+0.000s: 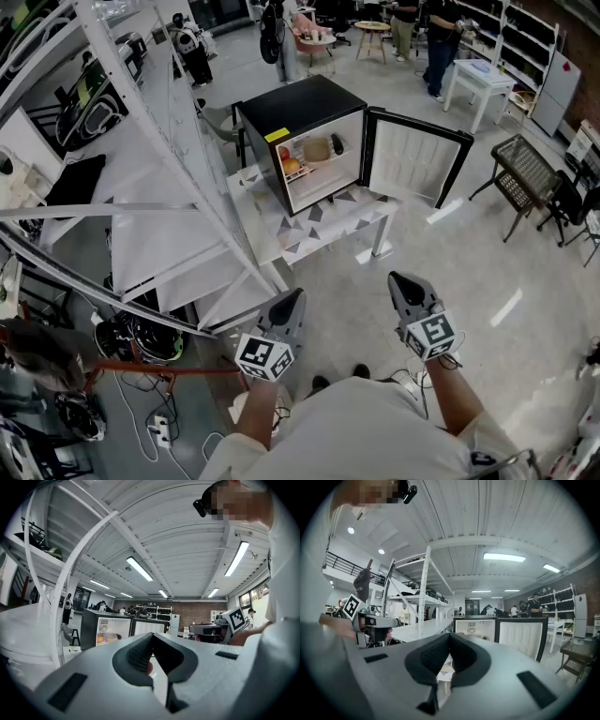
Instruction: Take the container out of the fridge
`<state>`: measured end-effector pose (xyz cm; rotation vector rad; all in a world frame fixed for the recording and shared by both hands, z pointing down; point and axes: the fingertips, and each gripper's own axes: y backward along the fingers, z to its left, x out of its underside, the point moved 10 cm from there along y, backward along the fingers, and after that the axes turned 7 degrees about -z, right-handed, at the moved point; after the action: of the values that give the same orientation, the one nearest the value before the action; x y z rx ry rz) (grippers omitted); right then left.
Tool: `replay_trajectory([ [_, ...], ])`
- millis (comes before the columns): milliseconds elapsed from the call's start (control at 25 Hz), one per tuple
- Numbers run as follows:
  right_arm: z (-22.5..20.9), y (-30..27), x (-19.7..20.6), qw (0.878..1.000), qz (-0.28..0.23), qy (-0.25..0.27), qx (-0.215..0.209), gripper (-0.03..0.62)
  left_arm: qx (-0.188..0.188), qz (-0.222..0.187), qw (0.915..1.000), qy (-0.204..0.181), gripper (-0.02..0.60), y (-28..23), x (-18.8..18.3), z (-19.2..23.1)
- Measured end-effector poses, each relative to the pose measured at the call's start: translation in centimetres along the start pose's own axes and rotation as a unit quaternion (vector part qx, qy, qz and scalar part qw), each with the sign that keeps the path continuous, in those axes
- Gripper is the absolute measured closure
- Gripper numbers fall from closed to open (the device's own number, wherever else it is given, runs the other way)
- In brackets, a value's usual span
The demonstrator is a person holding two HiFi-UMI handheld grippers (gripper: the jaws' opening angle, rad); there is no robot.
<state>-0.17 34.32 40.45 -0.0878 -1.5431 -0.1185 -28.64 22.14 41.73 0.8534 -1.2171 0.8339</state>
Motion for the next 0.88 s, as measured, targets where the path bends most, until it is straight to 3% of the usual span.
replay_trajectory([
  [880, 2.6, 0.1, -0.1, 1.000, -0.007, -0.002, 0.015, 0.589, 0.015, 0.001, 0.9999, 0.003, 0.580, 2.0, 0.0, 0.8],
])
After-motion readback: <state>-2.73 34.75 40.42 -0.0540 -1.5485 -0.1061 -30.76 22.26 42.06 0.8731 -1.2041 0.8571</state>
